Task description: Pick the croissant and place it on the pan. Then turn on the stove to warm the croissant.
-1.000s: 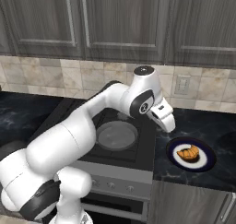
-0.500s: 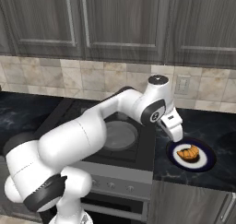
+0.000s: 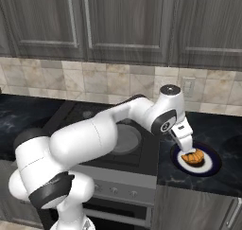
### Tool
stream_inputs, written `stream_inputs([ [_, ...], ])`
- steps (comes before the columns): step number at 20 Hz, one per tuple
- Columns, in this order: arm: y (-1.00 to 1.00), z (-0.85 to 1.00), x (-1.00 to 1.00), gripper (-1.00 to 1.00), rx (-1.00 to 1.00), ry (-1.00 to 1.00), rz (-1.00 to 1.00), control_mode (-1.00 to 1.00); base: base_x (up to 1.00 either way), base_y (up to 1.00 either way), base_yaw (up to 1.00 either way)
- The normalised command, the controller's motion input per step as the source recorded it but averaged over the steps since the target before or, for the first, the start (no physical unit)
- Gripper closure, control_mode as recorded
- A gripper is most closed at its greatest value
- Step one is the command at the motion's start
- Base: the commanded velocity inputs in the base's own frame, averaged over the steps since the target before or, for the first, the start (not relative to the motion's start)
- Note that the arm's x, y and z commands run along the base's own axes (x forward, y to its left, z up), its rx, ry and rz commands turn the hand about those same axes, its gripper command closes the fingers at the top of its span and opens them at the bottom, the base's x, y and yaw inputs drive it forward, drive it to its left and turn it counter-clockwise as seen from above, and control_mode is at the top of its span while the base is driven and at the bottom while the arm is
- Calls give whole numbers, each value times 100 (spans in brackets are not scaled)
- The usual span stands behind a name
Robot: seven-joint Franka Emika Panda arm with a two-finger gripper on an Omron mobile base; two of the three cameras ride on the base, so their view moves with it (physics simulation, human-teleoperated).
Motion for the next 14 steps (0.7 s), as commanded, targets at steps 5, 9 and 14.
stream_inputs([
  [5,-29,-10,0,-100,8,0,0,-100,0,0,0],
  [9,-17,-15,2,-100,7,1,0,-100,0,0,0],
  [14,-9,-18,7,-100,5,3,0,-100,0,0,0],
])
